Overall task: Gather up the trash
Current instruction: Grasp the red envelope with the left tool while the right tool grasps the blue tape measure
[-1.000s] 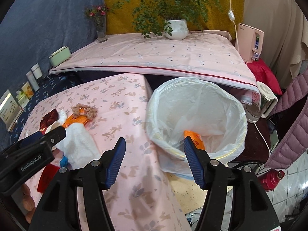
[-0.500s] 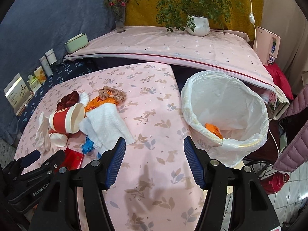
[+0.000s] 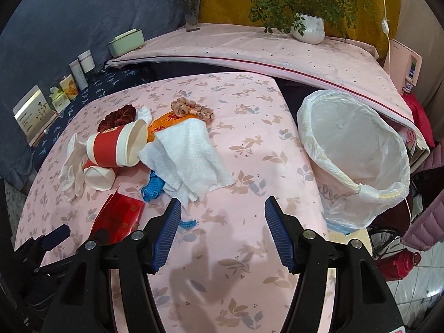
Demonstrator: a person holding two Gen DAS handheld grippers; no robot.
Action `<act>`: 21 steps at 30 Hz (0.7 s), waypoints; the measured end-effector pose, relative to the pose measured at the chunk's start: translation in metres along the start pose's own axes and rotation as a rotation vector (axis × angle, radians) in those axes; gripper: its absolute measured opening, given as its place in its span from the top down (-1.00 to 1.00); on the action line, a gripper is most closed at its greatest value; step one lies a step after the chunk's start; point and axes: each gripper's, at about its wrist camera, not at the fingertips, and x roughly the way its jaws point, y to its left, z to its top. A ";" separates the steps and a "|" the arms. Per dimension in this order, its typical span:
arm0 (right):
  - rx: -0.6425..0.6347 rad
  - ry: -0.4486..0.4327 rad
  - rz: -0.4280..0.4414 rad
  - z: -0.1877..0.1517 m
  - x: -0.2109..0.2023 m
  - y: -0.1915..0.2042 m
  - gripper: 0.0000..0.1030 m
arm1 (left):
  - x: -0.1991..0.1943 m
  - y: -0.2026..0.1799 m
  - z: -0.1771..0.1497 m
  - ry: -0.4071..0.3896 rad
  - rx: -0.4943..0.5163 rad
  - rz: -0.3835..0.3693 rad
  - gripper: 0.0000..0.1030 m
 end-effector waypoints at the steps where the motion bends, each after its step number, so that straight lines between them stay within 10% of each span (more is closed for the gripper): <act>1: -0.003 0.006 0.006 0.000 0.002 0.003 -0.18 | 0.001 0.001 0.000 0.005 -0.004 -0.002 -0.36; 11: -0.032 0.068 0.082 -0.001 0.028 0.033 -0.16 | 0.013 0.019 0.003 0.056 -0.021 -0.033 0.66; 13: -0.031 0.083 0.102 0.000 0.035 0.039 0.09 | 0.014 0.025 0.004 0.055 -0.033 -0.030 0.80; 21: -0.014 0.131 0.149 0.007 0.065 0.058 0.32 | 0.016 0.034 0.013 0.039 -0.049 -0.024 0.90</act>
